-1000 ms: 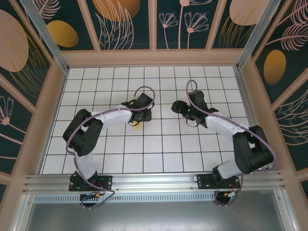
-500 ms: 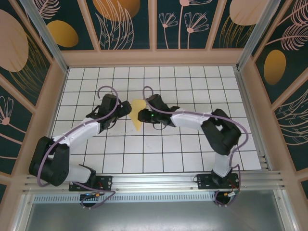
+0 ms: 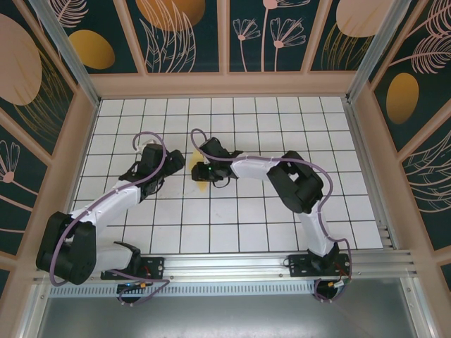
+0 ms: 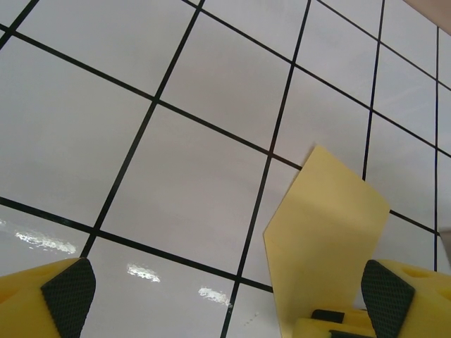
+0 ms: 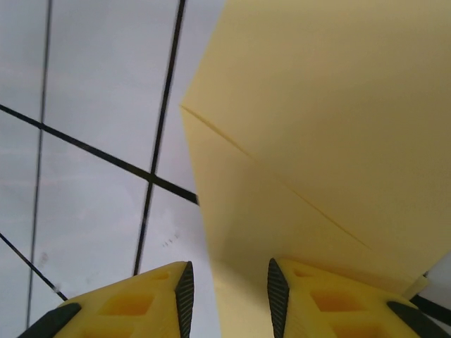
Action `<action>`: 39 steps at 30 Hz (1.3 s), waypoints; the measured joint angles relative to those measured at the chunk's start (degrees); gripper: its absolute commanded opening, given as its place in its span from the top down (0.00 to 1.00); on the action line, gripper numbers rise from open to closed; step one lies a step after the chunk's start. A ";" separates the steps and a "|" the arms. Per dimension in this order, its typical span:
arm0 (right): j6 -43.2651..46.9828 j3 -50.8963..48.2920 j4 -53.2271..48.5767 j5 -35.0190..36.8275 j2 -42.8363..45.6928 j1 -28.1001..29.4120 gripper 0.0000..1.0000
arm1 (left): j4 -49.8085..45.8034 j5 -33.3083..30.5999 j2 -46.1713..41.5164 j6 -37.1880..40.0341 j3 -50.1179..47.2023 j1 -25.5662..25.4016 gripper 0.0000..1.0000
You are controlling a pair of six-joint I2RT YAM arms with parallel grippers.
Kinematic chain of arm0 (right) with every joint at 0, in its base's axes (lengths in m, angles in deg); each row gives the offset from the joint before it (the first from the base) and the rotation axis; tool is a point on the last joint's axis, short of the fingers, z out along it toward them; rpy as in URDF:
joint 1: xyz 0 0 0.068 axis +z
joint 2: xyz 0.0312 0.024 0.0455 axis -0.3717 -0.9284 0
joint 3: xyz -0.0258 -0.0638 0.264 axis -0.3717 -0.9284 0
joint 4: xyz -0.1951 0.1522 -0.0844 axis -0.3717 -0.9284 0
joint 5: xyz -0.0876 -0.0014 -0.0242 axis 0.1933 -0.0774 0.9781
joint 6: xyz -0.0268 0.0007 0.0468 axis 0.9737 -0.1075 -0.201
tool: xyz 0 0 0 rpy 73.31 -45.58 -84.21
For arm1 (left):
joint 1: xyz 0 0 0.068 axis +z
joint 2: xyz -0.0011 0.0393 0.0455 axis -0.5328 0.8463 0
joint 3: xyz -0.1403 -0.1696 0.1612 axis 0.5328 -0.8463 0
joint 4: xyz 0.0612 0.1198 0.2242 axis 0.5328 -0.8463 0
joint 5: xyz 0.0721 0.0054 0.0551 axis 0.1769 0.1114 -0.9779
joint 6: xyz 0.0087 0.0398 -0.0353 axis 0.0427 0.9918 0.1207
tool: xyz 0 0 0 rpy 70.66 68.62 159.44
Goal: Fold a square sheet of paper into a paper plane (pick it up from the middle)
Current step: Fold the wing for the fifth time at the center of the table.
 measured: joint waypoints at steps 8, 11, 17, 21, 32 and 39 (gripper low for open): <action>22.12 -5.95 -8.13 -3.54 5.75 -3.30 0.65 | 2.34 1.99 0.00 0.96 -1.33 0.20 0.02; 27.32 -8.37 -12.50 -3.54 8.70 -4.85 0.67 | 3.69 3.78 0.04 0.96 -1.90 0.20 0.01; 21.57 -14.56 -10.12 -1.99 18.10 -5.55 0.61 | 7.98 9.88 0.35 0.66 -2.91 0.20 0.02; 7.32 -19.32 -2.14 1.51 24.68 -5.49 0.62 | 12.33 14.91 1.31 -1.31 -5.38 0.20 0.02; -12.02 -24.24 6.14 5.16 21.42 -5.05 0.67 | 20.83 24.98 4.26 -8.35 -9.44 0.20 0.06; -13.29 -24.15 7.72 5.09 16.76 -5.55 0.68 | 23.47 28.98 6.16 -11.08 -10.03 0.07 0.08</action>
